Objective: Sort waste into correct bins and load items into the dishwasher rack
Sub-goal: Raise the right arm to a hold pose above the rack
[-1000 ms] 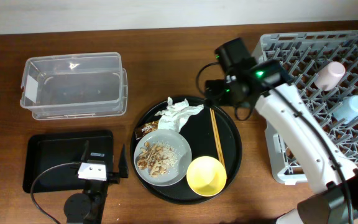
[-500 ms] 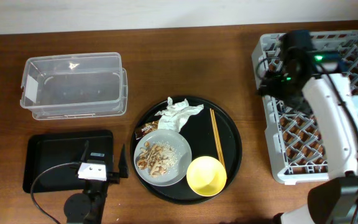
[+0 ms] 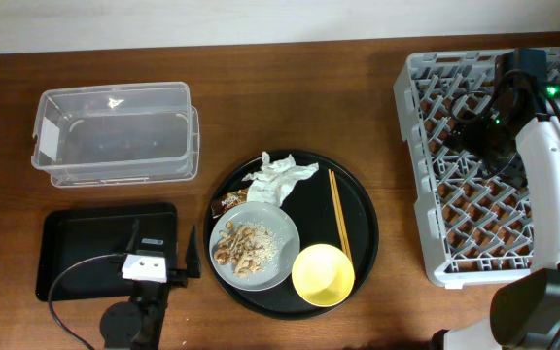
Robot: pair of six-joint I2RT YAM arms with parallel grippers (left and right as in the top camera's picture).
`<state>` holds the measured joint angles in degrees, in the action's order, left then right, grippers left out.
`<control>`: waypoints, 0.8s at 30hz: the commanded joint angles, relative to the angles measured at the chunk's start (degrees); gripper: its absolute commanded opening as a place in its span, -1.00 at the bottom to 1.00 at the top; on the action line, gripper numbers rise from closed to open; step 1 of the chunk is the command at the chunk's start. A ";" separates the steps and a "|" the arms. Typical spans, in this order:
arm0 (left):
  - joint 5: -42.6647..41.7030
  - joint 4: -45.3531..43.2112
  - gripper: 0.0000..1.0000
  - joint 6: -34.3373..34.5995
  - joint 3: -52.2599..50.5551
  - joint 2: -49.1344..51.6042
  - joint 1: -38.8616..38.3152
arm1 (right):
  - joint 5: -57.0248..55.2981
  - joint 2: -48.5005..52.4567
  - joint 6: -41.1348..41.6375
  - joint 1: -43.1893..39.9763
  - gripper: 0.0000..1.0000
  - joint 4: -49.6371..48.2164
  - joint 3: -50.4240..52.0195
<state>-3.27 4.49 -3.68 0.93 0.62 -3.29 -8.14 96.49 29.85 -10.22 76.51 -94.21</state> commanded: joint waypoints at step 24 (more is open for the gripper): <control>-25.79 1.66 0.99 4.33 20.06 15.08 0.35 | -1.14 0.26 0.66 -0.31 0.97 0.17 0.48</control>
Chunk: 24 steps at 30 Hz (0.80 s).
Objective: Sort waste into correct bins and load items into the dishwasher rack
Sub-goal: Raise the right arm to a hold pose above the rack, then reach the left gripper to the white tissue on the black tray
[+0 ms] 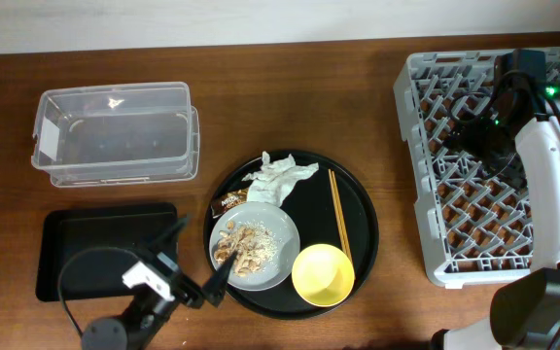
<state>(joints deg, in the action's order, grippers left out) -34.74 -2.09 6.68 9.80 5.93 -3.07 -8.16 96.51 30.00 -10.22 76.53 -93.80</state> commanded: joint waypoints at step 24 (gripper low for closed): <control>37.00 67.98 0.99 -5.38 82.40 83.56 -21.53 | -1.11 0.24 0.50 -0.31 0.97 0.15 0.07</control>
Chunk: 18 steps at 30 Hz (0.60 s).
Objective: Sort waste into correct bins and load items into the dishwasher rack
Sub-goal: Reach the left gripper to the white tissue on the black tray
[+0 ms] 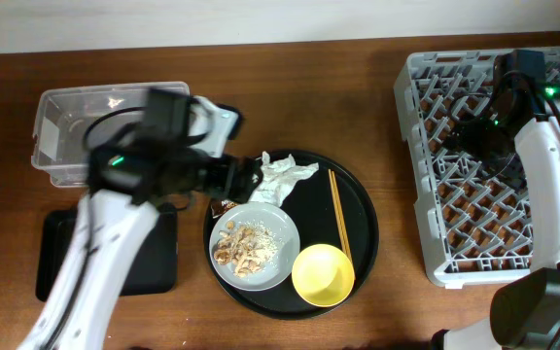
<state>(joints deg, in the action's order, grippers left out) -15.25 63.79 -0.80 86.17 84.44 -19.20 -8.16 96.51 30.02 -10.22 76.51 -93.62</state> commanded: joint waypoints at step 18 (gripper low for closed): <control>18.29 -8.70 0.64 2.12 6.14 23.61 -13.81 | -1.11 0.24 0.48 -0.31 0.97 0.17 -0.11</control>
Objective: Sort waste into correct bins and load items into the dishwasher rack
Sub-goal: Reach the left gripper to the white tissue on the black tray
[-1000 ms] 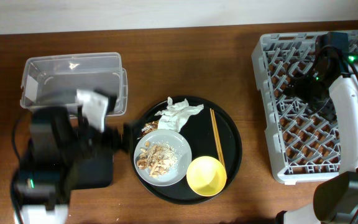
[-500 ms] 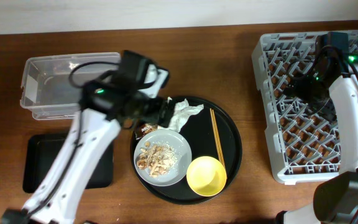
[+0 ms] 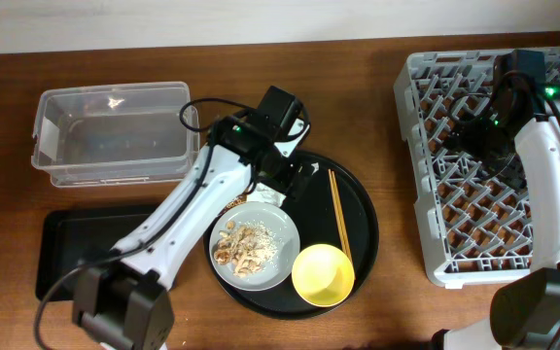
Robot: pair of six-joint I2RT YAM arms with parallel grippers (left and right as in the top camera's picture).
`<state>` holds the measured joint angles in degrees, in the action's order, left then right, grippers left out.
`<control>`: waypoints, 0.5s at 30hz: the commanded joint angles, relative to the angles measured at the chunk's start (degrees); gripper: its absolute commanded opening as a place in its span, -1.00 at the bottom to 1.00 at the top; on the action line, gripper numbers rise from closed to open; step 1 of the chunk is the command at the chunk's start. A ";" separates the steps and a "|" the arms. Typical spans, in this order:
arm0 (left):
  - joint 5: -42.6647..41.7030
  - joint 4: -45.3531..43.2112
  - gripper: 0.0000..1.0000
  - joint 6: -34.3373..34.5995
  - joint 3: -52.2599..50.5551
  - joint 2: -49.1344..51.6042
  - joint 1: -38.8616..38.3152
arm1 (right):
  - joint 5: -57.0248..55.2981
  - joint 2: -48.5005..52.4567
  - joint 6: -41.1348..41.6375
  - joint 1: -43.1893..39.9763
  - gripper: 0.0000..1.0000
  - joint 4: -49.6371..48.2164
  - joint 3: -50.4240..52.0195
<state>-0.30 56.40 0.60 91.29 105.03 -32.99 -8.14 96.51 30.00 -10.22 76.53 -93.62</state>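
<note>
A round black tray [image 3: 360, 255] holds a grey plate of food scraps [image 3: 256, 243], a yellow bowl [image 3: 323, 274] and a pair of chopsticks [image 3: 339, 222]. My left gripper [image 3: 282, 178] hangs over the crumpled white napkin [image 3: 266, 197] at the tray's back left and hides most of it. Whether its fingers are open or shut is hidden. A brown wrapper [image 3: 229, 202] peeks out under the left arm. My right gripper [image 3: 463, 136] hovers over the grey dishwasher rack [image 3: 455, 224], its fingers too dark to read.
A clear plastic bin [image 3: 115, 131] stands at the back left. A flat black bin [image 3: 76, 255] lies in front of it. The left arm stretches diagonally from the front left across the black bin's right end. The rack fills the right side.
My left gripper has shifted right, from the napkin's left edge to above the napkin, which it now mostly covers. The arm no longer crosses the clear bin. The right arm has not moved.
At first my left gripper sat low at the front left, beside the black bin. Then its fingers pointed at the plate's left rim. Then the arm was raised, reaching over the clear bin toward the napkin. Now the gripper is over the napkin. The right arm stayed over the rack.
</note>
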 commanded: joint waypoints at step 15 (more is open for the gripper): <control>13.60 -2.82 0.12 1.14 1.01 11.54 0.20 | -1.14 0.24 0.50 -0.31 0.97 0.15 -0.11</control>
<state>10.28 54.50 1.34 91.42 115.96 -32.99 -8.14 96.51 30.00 -10.22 76.53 -93.62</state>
